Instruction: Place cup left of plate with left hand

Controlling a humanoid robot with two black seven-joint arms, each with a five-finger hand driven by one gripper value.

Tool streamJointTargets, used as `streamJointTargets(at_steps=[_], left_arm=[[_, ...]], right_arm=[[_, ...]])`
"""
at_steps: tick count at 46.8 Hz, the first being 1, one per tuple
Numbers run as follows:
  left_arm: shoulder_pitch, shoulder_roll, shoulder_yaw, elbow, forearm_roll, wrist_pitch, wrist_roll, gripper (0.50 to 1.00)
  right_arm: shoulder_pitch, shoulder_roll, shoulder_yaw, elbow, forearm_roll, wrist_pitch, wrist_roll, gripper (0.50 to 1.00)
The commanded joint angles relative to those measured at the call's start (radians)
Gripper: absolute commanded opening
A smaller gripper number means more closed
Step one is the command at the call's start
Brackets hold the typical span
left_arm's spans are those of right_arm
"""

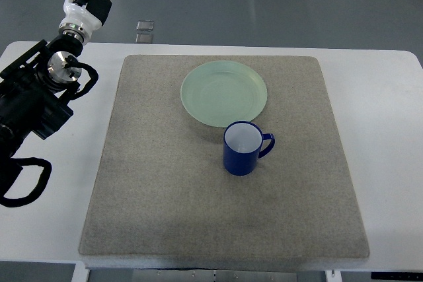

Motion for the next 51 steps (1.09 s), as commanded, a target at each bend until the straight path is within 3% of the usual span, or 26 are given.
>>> streamJointTargets(at_steps=[1, 51], left_arm=[[0.001, 0.002, -0.002, 0.001, -0.002, 0.000, 0.000, 1.000], [0.002, 0.012, 0.031, -0.048, 0.009, 0.009, 0.005, 0.999]], right_arm=[[0.000, 0.000, 0.000, -0.001, 0.000, 0.000, 0.000, 0.932], [0.000, 0.000, 0.000, 0.001, 0.000, 0.000, 0.000, 0.932]])
